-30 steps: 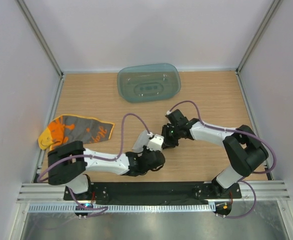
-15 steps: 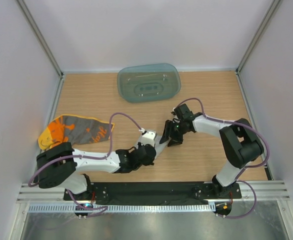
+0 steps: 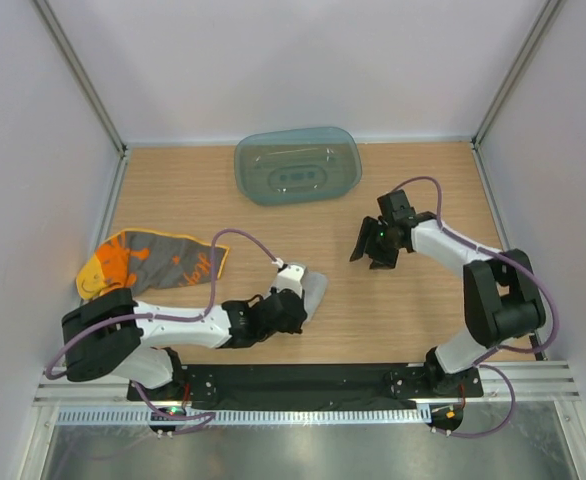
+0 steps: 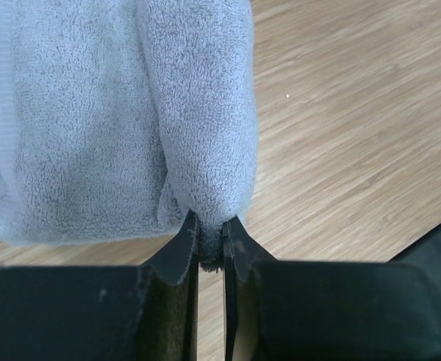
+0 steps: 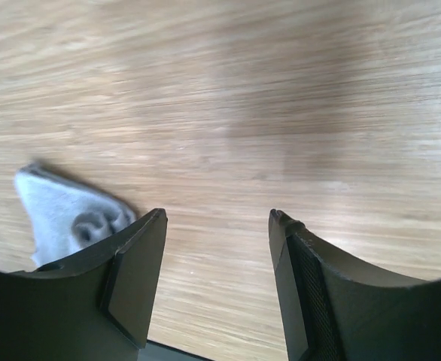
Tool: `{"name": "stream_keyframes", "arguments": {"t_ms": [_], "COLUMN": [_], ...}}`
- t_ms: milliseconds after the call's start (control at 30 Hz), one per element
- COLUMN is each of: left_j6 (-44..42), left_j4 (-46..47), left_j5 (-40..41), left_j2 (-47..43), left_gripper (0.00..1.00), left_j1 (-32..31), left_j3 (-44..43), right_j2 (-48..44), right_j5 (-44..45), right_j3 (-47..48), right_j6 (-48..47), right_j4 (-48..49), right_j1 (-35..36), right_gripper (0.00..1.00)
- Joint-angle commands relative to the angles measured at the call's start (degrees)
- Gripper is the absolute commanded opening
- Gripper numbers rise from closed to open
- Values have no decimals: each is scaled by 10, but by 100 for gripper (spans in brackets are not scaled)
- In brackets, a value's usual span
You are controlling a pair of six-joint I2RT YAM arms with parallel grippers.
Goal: Roll the towels
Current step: Roll the towel
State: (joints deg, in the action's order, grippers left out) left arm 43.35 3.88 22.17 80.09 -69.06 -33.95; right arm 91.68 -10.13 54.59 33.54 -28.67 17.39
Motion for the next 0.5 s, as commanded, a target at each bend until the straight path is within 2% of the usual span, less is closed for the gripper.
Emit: {"name": "stream_keyframes", "arguments": {"t_ms": [0,67,200,267,467], "left_j6": [19,30,70,106,198], "left_j4": [53,77,161,250,484], "left_j5": [-53,-87,-147,-192,-281], "left_j2": [-17,-20,-24,-21,47], "left_gripper": [0,0,0,0,0], "left_j1": [30,52,97,116,171], "left_j3": [25,38,85,126,195], "right_j2": [-79,-124,-194,-223,-234], "right_j5": [26,-4,-108,-161,-205], "right_j3": [-18,-61,-146,-191,-252], "right_j6": [-1,5,37,71,120], "right_j4": [18,48,170,213,339], "right_j1": [5,6,7,10,37], "right_gripper": [63,63,64,66,70]}}
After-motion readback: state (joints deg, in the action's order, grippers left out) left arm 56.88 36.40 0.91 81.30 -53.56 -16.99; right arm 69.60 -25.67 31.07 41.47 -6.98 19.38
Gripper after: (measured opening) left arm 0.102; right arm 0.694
